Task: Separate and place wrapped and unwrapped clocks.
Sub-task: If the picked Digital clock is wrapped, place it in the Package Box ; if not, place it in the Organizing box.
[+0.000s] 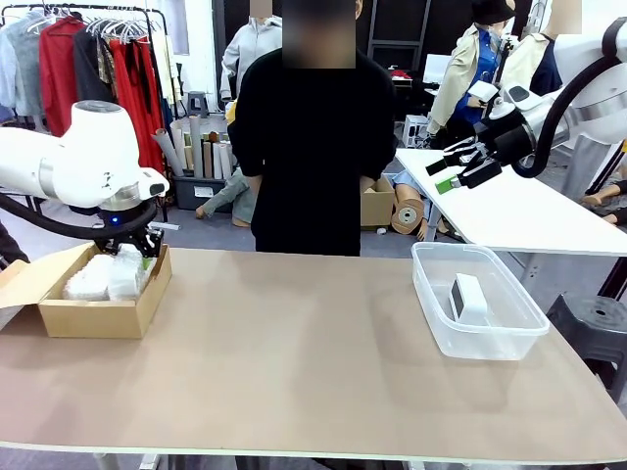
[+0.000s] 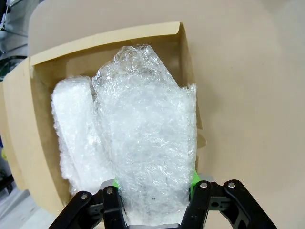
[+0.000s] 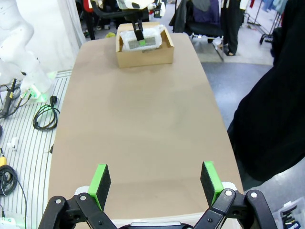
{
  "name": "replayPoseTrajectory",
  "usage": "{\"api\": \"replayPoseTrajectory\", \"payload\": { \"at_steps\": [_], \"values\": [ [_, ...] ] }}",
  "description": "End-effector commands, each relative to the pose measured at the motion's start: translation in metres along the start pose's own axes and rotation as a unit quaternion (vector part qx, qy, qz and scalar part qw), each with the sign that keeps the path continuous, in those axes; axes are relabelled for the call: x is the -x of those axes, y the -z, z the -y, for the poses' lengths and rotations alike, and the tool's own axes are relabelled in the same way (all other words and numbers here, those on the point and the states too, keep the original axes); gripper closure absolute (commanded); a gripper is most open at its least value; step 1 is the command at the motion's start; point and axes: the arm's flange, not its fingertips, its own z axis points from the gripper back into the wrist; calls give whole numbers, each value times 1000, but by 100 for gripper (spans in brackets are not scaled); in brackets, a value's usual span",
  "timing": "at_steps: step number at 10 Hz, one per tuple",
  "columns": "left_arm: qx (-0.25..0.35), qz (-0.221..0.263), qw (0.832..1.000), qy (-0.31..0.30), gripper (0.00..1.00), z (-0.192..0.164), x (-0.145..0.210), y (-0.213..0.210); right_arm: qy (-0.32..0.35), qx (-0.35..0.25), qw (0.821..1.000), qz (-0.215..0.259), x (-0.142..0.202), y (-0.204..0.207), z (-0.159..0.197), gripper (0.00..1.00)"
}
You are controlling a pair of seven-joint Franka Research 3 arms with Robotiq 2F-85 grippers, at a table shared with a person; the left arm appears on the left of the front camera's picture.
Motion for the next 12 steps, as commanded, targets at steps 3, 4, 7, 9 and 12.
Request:
{"api": "replayPoseTrajectory", "payload": {
  "at_steps": [3, 4, 7, 9, 12],
  "values": [
    [22, -5, 1000, -2, 100, -10, -2, 12, -2, 2, 1000, 0, -2, -1, 0, 0],
    [18, -7, 1000, -5, 100, -13, -2, 17, -2, 2, 1000, 0, -2, -1, 0, 0],
    [18, -18, 1000, -13, 100, -21, -3, 27, -2, 2, 1000, 0, -2, -1, 0, 0],
    [25, -27, 999, -16, 100, -23, -2, 33, -2, 2, 1000, 0, -2, -1, 0, 0],
    [31, -36, 999, -20, 100, -23, 0, 44, -2, 2, 1000, 0, -2, -1, 0, 0]
  ]
}}
